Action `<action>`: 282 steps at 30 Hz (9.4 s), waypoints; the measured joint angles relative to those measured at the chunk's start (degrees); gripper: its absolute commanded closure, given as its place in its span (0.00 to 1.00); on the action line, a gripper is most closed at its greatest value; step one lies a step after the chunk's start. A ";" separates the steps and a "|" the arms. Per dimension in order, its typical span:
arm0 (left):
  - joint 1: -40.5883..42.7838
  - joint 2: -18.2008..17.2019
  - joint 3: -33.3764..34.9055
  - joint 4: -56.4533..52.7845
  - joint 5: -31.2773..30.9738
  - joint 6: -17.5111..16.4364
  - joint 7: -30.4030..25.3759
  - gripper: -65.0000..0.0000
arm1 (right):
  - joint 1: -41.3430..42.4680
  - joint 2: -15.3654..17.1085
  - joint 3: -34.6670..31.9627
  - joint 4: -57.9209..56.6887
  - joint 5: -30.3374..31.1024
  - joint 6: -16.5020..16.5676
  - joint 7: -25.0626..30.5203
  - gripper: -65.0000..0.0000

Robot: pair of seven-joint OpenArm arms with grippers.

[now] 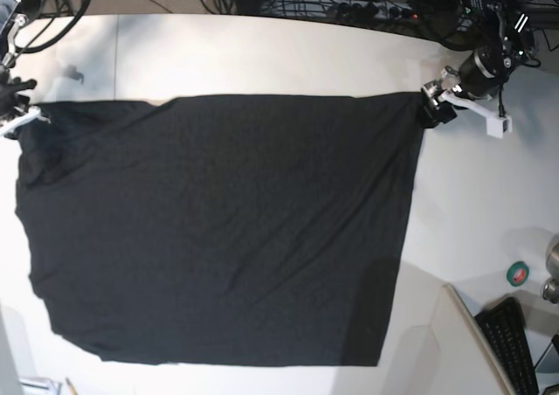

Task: Layout the t-shirt on the table in an organized manner, then fold the t-shirt properly
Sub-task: 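Drag the held shirt edge away from the hem with both grippers, then fold the held shirt edge over toward the hem with both grippers, then release the shirt and regrasp its folded edge with both grippers, then lift the folded edge with both grippers and pull it back across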

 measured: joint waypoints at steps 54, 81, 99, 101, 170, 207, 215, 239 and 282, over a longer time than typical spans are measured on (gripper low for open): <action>6.51 -2.03 6.01 8.44 1.14 0.22 3.30 1.00 | 0.96 1.51 8.72 -6.54 0.02 15.47 -3.72 1.00; 1.16 -2.45 6.51 14.73 1.53 0.59 4.02 1.00 | 7.98 3.06 5.60 -4.37 -2.60 15.54 -9.44 1.00; -8.94 -2.62 11.67 7.32 1.57 7.80 3.96 1.00 | 24.15 6.27 5.49 -19.21 -8.79 15.47 -9.44 1.00; -10.27 -2.62 12.28 7.15 1.55 8.09 3.98 1.00 | 25.11 6.78 5.51 -20.81 -8.94 15.47 -9.44 1.00; -24.81 -1.84 16.35 -6.56 12.15 8.59 -4.63 0.96 | 32.98 10.16 5.86 -39.15 -9.22 15.45 11.72 0.86; -13.03 -1.66 6.99 -11.30 -12.66 8.35 -5.79 0.09 | 20.20 -2.32 26.91 -16.26 3.17 15.21 -9.46 0.52; -16.87 -1.99 10.95 -15.85 -13.20 8.15 -6.32 0.40 | 22.80 2.03 27.12 -29.57 3.30 8.66 -3.06 0.52; -16.87 -1.84 11.15 -16.15 -4.96 8.76 -5.49 1.00 | 28.30 10.29 26.60 -54.34 6.29 1.64 13.00 0.95; -2.60 -6.32 9.86 10.73 -4.66 14.36 8.07 1.00 | 15.19 5.01 14.95 -21.46 5.62 1.46 -11.96 1.00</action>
